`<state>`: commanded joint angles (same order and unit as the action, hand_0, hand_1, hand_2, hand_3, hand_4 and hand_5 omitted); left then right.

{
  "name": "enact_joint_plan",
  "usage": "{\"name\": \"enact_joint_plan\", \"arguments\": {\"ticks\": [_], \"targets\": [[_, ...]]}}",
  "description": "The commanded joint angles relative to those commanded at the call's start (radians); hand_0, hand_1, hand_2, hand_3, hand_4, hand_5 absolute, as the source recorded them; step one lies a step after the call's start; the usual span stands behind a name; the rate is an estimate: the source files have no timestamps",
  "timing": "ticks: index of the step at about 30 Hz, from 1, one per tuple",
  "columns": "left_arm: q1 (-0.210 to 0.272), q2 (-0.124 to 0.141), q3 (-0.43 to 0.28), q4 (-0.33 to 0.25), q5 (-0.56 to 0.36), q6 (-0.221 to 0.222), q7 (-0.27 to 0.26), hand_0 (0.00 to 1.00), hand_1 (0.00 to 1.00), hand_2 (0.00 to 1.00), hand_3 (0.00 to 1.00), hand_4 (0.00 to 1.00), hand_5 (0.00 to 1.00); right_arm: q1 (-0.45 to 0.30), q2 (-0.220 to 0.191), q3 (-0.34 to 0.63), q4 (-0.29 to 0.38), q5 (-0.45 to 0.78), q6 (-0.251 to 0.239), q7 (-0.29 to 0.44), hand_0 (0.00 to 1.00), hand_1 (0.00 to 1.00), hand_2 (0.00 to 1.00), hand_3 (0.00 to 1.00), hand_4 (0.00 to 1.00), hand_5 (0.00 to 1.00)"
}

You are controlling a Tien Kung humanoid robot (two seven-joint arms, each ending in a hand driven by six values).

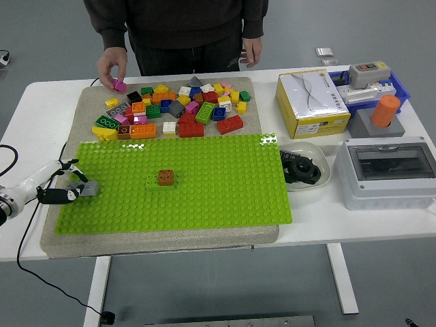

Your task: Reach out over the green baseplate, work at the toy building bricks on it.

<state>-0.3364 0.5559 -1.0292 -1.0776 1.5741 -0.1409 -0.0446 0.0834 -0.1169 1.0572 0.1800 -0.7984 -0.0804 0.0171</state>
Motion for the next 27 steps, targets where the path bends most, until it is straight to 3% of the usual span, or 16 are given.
{"name": "enact_joint_plan", "arguments": {"ticks": [6, 7, 12, 13, 18, 19, 27], "targets": [[0.001, 0.004, 0.005, -0.005, -0.015, -0.025, 0.001, 0.925, 0.998, 0.998, 0.503, 0.434, 0.002, -0.002, 0.000, 0.000, 0.000, -0.001, 0.000, -0.001, 0.700, 0.591, 0.709, 0.689, 0.749, 0.779], [0.001, 0.005, 0.005, -0.006, -0.017, -0.029, 0.000, 0.926, 0.998, 0.998, 0.569, 0.447, 0.002, -0.002, -0.001, 0.000, 0.000, -0.002, 0.000, -0.001, 0.698, 0.592, 0.709, 0.690, 0.749, 0.779], [0.002, 0.012, 0.008, -0.015, -0.021, -0.039, -0.004, 0.926, 0.998, 0.998, 0.569, 0.447, 0.002, -0.004, 0.000, 0.003, 0.000, -0.005, 0.000, -0.003, 0.698, 0.592, 0.709, 0.690, 0.749, 0.779], [0.003, 0.014, 0.008, -0.018, -0.021, -0.040, -0.004, 0.927, 0.998, 0.998, 0.655, 0.505, 0.002, -0.005, 0.000, 0.004, 0.000, -0.006, 0.000, -0.003, 0.698, 0.591, 0.709, 0.690, 0.750, 0.778], [0.006, 0.022, 0.007, -0.032, -0.021, -0.045, -0.003, 0.927, 0.998, 0.998, 0.655, 0.505, 0.002, -0.007, 0.001, 0.009, 0.000, -0.011, 0.000, -0.006, 0.698, 0.591, 0.709, 0.690, 0.750, 0.778], [0.007, 0.023, 0.007, -0.035, -0.021, -0.046, -0.002, 0.924, 0.998, 0.998, 0.753, 0.555, 0.002, -0.008, 0.001, 0.010, 0.000, -0.013, 0.000, -0.007, 0.698, 0.591, 0.709, 0.690, 0.749, 0.779], [0.015, 0.036, -0.002, -0.069, -0.015, -0.051, 0.005, 0.922, 0.998, 0.998, 0.754, 0.548, 0.002, -0.011, 0.002, 0.023, 0.000, -0.024, -0.001, -0.013, 0.698, 0.591, 0.709, 0.690, 0.749, 0.778]]}}
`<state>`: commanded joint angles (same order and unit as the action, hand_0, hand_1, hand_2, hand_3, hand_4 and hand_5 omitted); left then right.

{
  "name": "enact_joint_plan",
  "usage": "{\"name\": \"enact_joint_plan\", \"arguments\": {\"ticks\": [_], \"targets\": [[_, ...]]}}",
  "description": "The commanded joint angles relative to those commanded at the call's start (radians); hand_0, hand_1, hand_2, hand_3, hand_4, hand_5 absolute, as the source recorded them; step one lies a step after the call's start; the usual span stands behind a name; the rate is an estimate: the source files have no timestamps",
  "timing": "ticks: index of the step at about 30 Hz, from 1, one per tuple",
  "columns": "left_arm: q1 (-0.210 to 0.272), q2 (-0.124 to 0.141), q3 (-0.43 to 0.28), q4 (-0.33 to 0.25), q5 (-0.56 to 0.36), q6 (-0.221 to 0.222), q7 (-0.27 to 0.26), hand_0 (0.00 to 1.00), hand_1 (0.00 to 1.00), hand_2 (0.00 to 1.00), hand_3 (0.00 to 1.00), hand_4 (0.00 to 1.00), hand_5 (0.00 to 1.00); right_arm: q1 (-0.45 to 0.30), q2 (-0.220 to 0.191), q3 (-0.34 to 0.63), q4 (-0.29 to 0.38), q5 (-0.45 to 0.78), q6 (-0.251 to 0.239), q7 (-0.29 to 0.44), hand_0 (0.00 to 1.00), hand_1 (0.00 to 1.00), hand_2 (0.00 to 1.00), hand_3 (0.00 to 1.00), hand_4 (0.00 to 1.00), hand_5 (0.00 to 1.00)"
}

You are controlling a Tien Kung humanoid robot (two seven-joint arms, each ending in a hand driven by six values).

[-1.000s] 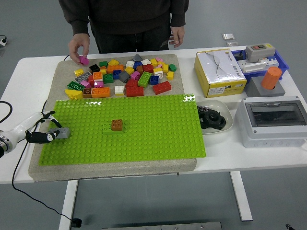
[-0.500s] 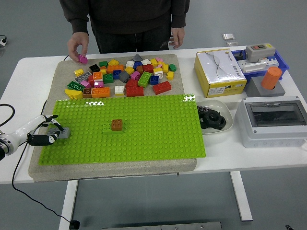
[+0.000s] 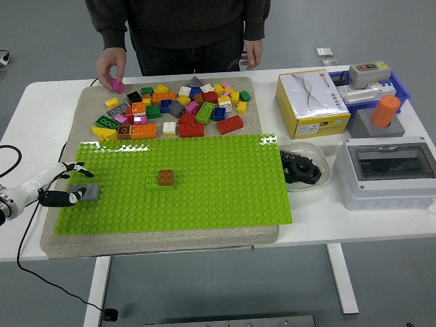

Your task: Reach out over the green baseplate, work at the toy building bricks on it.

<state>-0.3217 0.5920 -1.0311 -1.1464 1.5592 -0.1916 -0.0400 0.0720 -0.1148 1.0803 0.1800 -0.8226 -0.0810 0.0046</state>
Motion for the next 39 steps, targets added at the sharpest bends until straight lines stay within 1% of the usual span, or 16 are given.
{"name": "enact_joint_plan", "arguments": {"ticks": [7, 13, 19, 25, 34, 39], "targets": [[0.004, 0.010, -0.005, -0.018, 0.012, -0.002, 0.007, 0.922, 0.998, 0.998, 0.757, 0.541, 0.002, 0.002, 0.000, 0.003, 0.000, -0.002, 0.000, 0.000, 0.699, 0.591, 0.709, 0.690, 0.749, 0.778], [-0.008, 0.020, 0.017, -0.005, 0.027, -0.004, 0.014, 0.928, 0.998, 0.998, 0.758, 0.549, 0.002, 0.007, -0.002, 0.000, 0.000, 0.000, 0.001, 0.001, 0.698, 0.591, 0.708, 0.690, 0.750, 0.778], [-0.014, 0.019, 0.030, 0.013, 0.030, 0.001, 0.013, 0.930, 0.998, 0.998, 0.754, 0.554, 0.002, 0.010, -0.002, -0.004, 0.000, 0.003, 0.001, 0.003, 0.698, 0.591, 0.709, 0.688, 0.750, 0.778], [-0.016, 0.021, 0.034, 0.010, 0.027, -0.003, 0.016, 0.934, 0.998, 0.998, 0.754, 0.554, 0.002, 0.011, -0.003, -0.005, 0.000, 0.007, 0.001, 0.005, 0.699, 0.591, 0.709, 0.687, 0.750, 0.778], [-0.030, 0.041, 0.027, -0.028, 0.019, -0.013, 0.022, 0.944, 0.998, 0.998, 0.778, 0.577, 0.002, 0.012, -0.004, -0.001, 0.000, 0.001, 0.001, 0.004, 0.699, 0.591, 0.707, 0.684, 0.750, 0.776], [-0.023, 0.058, 0.035, -0.053, 0.023, -0.031, 0.043, 0.944, 0.998, 0.998, 0.778, 0.577, 0.002, 0.011, -0.005, -0.001, 0.000, 0.003, 0.001, 0.005, 0.699, 0.591, 0.707, 0.684, 0.750, 0.776]]}}
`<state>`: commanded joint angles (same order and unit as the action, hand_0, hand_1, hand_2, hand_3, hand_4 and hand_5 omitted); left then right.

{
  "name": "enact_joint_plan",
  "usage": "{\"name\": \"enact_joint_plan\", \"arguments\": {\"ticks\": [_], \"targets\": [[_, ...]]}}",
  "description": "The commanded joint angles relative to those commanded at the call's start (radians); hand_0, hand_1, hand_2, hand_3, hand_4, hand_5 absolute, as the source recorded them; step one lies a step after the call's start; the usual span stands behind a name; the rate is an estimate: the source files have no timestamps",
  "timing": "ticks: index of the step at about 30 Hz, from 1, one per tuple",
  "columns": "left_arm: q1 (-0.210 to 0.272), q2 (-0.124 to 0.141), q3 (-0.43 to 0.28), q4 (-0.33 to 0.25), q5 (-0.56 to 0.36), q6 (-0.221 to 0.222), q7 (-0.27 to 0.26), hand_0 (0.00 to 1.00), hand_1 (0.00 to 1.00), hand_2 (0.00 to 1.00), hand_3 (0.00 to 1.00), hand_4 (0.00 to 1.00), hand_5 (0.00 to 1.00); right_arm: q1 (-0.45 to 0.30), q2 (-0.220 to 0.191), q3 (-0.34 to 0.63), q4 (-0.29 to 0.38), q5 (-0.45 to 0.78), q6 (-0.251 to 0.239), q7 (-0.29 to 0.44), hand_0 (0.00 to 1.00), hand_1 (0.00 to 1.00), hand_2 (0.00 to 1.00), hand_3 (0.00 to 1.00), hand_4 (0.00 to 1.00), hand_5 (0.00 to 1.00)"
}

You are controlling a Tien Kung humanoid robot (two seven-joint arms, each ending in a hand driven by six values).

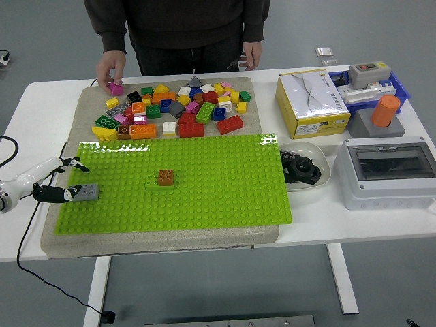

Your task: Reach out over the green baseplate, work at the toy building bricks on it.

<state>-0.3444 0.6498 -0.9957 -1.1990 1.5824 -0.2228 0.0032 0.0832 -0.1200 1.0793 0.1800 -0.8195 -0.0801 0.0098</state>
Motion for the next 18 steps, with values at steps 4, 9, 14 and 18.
{"name": "enact_joint_plan", "arguments": {"ticks": [4, 9, 14, 18], "targets": [[0.009, 0.006, 0.002, -0.016, 0.008, -0.025, 0.026, 0.965, 0.998, 0.998, 0.833, 0.645, 0.002, -0.001, -0.001, 0.000, 0.000, 0.001, 0.000, 0.000, 0.698, 0.591, 0.706, 0.684, 0.750, 0.778], [0.010, 0.008, 0.003, -0.026, 0.021, -0.040, 0.042, 0.984, 0.998, 0.998, 0.879, 0.777, 0.002, -0.002, -0.001, -0.001, 0.000, -0.001, 0.000, 0.000, 0.698, 0.591, 0.706, 0.684, 0.750, 0.775], [0.010, 0.002, -0.001, -0.016, 0.044, -0.018, 0.034, 0.994, 0.998, 0.998, 0.907, 0.841, 0.002, -0.004, -0.001, -0.001, 0.000, -0.003, 0.001, 0.000, 0.698, 0.592, 0.706, 0.684, 0.750, 0.775], [0.012, -0.005, -0.002, -0.003, 0.067, 0.003, 0.025, 0.994, 0.998, 0.998, 0.907, 0.841, 0.002, -0.005, 0.000, -0.001, 0.000, -0.003, 0.001, -0.001, 0.698, 0.592, 0.706, 0.684, 0.750, 0.775]]}}
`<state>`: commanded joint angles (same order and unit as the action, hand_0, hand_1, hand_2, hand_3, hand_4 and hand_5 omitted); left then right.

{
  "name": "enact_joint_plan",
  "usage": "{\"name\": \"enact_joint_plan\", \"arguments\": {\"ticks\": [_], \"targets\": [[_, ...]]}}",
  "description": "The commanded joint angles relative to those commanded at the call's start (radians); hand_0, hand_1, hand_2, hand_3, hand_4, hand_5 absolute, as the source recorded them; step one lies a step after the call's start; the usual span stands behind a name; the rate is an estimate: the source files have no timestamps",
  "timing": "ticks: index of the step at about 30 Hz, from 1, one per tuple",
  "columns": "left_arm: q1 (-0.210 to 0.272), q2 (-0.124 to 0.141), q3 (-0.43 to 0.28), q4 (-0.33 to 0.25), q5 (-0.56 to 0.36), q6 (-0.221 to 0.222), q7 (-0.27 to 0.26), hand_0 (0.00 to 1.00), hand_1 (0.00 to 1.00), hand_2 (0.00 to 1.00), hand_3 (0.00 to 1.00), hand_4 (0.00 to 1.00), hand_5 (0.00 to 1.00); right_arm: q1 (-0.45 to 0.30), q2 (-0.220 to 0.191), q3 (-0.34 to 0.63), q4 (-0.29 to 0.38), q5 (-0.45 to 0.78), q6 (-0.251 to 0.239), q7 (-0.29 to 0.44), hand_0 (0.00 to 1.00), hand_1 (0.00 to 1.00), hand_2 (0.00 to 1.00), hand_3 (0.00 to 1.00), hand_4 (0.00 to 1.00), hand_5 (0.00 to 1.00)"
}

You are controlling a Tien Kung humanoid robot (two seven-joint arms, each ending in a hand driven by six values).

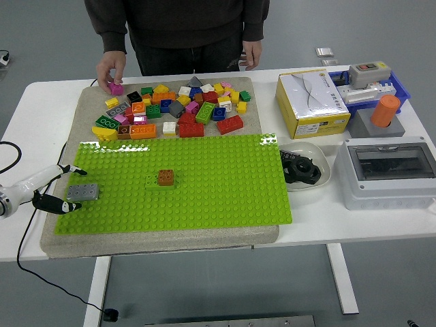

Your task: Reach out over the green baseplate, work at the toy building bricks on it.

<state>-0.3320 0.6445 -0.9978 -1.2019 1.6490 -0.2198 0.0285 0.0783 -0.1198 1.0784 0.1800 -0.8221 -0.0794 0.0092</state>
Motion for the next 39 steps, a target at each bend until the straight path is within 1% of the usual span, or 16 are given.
{"name": "enact_joint_plan", "arguments": {"ticks": [1, 6, 7, 9, 12, 13, 18, 19, 24, 25, 30, 31, 36, 37, 39], "targets": [[0.000, -0.002, 0.000, 0.003, 0.008, 0.007, -0.003, 0.998, 0.998, 0.998, 0.899, 0.868, 0.002, 0.000, 0.000, 0.000, 0.000, 0.000, 0.000, 0.000, 0.698, 0.590, 0.706, 0.684, 0.751, 0.775], [0.002, -0.014, 0.000, 0.024, 0.042, 0.041, -0.018, 0.998, 0.998, 0.998, 0.899, 0.868, 0.002, -0.002, 0.002, -0.002, 0.000, 0.001, 0.000, 0.000, 0.698, 0.590, 0.706, 0.684, 0.751, 0.775], [0.001, -0.017, 0.000, 0.030, 0.049, 0.047, -0.021, 0.998, 0.998, 0.998, 0.844, 0.876, 0.002, -0.002, 0.002, -0.002, 0.000, 0.001, 0.001, 0.000, 0.698, 0.594, 0.706, 0.684, 0.750, 0.774], [0.000, -0.020, 0.001, 0.039, 0.056, 0.053, -0.024, 0.998, 0.998, 0.998, 0.844, 0.876, 0.002, -0.002, 0.002, -0.004, 0.000, 0.002, 0.001, 0.000, 0.698, 0.594, 0.706, 0.684, 0.750, 0.774], [-0.003, -0.025, 0.005, 0.052, 0.059, 0.059, -0.028, 0.998, 0.998, 0.998, 0.844, 0.876, 0.002, -0.002, 0.003, -0.009, 0.000, 0.005, 0.000, 0.002, 0.698, 0.594, 0.706, 0.684, 0.750, 0.774], [-0.003, -0.025, 0.006, 0.055, 0.058, 0.060, -0.029, 0.998, 0.998, 0.998, 0.793, 0.877, 0.002, -0.002, 0.003, -0.009, 0.000, 0.005, 0.000, 0.002, 0.698, 0.594, 0.705, 0.683, 0.751, 0.776], [-0.003, -0.029, 0.009, 0.069, 0.042, 0.063, -0.037, 0.998, 0.998, 0.998, 0.793, 0.877, 0.002, -0.003, 0.002, -0.012, 0.000, 0.009, 0.000, 0.004, 0.698, 0.594, 0.705, 0.683, 0.751, 0.776], [-0.002, -0.030, 0.009, 0.072, 0.038, 0.064, -0.039, 0.998, 0.998, 0.998, 0.729, 0.835, 0.002, -0.004, 0.002, -0.012, 0.000, 0.009, 0.000, 0.005, 0.698, 0.594, 0.705, 0.683, 0.750, 0.774], [0.001, -0.035, 0.012, 0.084, 0.021, 0.065, -0.045, 0.998, 0.998, 0.998, 0.729, 0.835, 0.002, -0.005, 0.003, -0.014, 0.000, 0.011, 0.000, 0.005, 0.698, 0.594, 0.705, 0.683, 0.750, 0.774], [0.001, -0.036, 0.013, 0.085, 0.018, 0.066, -0.046, 0.998, 0.998, 0.998, 0.603, 0.613, 0.002, -0.005, 0.003, -0.014, 0.000, 0.011, 0.000, 0.005, 0.698, 0.593, 0.705, 0.684, 0.749, 0.773], [0.003, -0.042, 0.018, 0.091, 0.000, 0.070, -0.053, 0.998, 0.998, 0.998, 0.603, 0.613, 0.002, -0.005, 0.003, -0.013, 0.000, 0.010, 0.000, 0.005, 0.698, 0.593, 0.705, 0.684, 0.749, 0.773], [0.004, -0.044, 0.018, 0.091, -0.002, 0.070, -0.054, 0.998, 0.998, 0.998, 0.550, 0.523, 0.002, -0.005, 0.003, -0.013, 0.000, 0.010, 0.000, 0.006, 0.698, 0.594, 0.705, 0.684, 0.750, 0.771], [0.004, -0.051, 0.020, 0.096, -0.018, 0.075, -0.060, 0.998, 0.998, 0.998, 0.550, 0.523, 0.002, -0.004, 0.003, -0.014, 0.000, 0.011, 0.000, 0.006, 0.698, 0.594, 0.705, 0.684, 0.750, 0.771], [0.004, -0.053, 0.021, 0.097, -0.022, 0.076, -0.062, 0.989, 0.998, 0.998, 0.502, 0.456, 0.002, -0.004, 0.003, -0.014, 0.000, 0.011, 0.000, 0.006, 0.698, 0.593, 0.705, 0.684, 0.749, 0.771], [0.003, -0.055, 0.022, 0.098, -0.027, 0.079, -0.063, 0.989, 0.998, 0.998, 0.502, 0.456, 0.002, -0.003, 0.003, -0.015, 0.000, 0.012, 0.000, 0.006, 0.698, 0.593, 0.705, 0.684, 0.749, 0.771]]}}
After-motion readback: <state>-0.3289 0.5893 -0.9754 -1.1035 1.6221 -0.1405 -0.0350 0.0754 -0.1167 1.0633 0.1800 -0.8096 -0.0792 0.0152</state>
